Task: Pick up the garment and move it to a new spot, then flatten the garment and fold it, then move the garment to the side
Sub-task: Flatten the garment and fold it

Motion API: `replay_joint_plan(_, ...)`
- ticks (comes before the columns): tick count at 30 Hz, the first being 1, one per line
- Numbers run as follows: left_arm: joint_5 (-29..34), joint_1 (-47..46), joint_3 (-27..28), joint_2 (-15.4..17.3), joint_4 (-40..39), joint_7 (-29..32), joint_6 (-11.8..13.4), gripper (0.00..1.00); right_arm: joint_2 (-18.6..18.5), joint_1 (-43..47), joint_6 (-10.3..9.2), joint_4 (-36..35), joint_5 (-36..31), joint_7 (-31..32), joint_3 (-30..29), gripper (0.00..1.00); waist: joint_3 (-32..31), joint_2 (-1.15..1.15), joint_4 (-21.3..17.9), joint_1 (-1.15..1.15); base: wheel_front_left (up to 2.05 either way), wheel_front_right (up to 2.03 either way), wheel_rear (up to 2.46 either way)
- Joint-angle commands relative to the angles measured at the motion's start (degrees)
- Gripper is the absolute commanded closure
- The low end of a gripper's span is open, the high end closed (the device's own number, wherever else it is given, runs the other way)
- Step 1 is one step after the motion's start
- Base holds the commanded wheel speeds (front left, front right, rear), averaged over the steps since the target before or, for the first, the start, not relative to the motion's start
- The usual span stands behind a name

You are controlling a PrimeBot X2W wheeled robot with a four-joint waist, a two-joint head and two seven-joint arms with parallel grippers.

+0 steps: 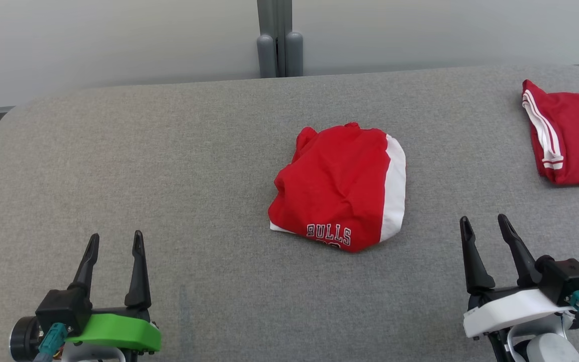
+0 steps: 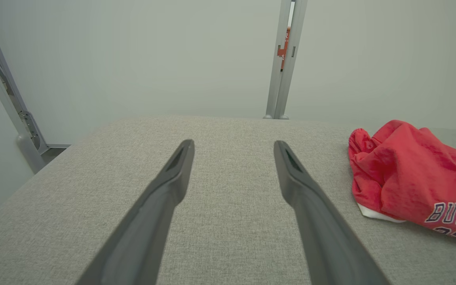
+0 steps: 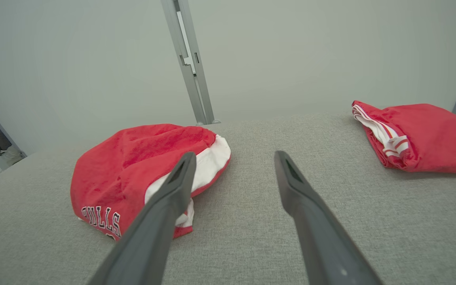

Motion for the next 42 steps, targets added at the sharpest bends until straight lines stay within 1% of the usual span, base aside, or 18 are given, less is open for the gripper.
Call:
replay_joint_plan(1, 0.7, -0.4, 0.3, 0.0, 0.1, -0.2, -0.1, 0.00, 0.0, -0.4, -0.09, 0.1, 0.2, -0.2, 0.0, 0.00, 0.0, 0.00, 0.0, 0.00, 0.00, 0.00, 0.00)
replay_joint_plan(16, 1.3, -0.8, 0.6, -0.2, 0.1, -0.2, -0.4, 0.00, -0.2, -1.2, -0.09, 0.5, 0.4, -0.2, 0.2, 0.00, 0.5, 0.00, 0.2, 0.00, 0.00, 0.00, 0.00)
replay_joint_plan(20, 1.4, -1.6, 0.3, -0.2, -0.2, -0.2, -0.4, 0.00, -1.6, -4.6, -0.09, 0.9, 0.2, -0.2, 1.6, 0.00, 1.7, 0.00, 0.4, 0.00, 0.00, 0.00, 0.00)
replay_joint_plan(24, 1.4, -2.6, -0.4, -0.2, -0.1, -0.2, -0.5, 0.00, -4.0, -10.3, -0.09, 2.3, 0.3, -0.2, 3.2, 0.00, 3.5, 0.00, 1.2, 0.00, 0.00, 0.00, 0.00)
replay_joint_plan(27, 1.7, -3.7, -1.0, -0.2, 0.0, -0.2, -0.4, 0.00, -6.2, -15.7, -0.09, 5.1, 0.0, 0.4, 4.4, 0.00, 5.1, 0.00, 2.2, 0.00, 0.00, 0.00, 0.00)
replay_joint_plan(34, 1.5, -6.6, -2.8, -0.3, -0.4, -0.2, -0.4, 0.00, -9.6, -28.0, -0.09, 12.4, 0.5, 3.8, 5.8, 0.00, 9.6, 0.00, 5.4, 0.00, 0.00, 0.00, 0.00)
replay_joint_plan(40, 0.2, -9.1, -4.7, -0.3, -0.6, -0.2, 0.5, 0.00, -11.7, -35.7, -0.09, 22.3, 1.7, 7.0, 8.2, 0.00, 12.9, 0.00, 8.3, 0.00, 0.00, 0.00, 0.00)
replay_joint_plan(41, 0.0, -9.7, -5.4, -0.3, -0.5, -0.2, 0.8, 0.00, -11.9, -37.5, -0.09, 25.9, 2.6, 7.2, 9.4, 0.00, 13.7, 0.00, 9.1, 0.00, 0.00, 0.00, 0.00)
replay_joint_plan(42, -0.1, -10.0, -5.6, -0.3, -0.6, -0.2, 1.0, 0.00, -12.2, -38.2, -0.09, 28.1, 3.0, 7.4, 10.1, 0.00, 14.1, 0.00, 9.5, 0.00, 0.00, 0.00, 0.00)
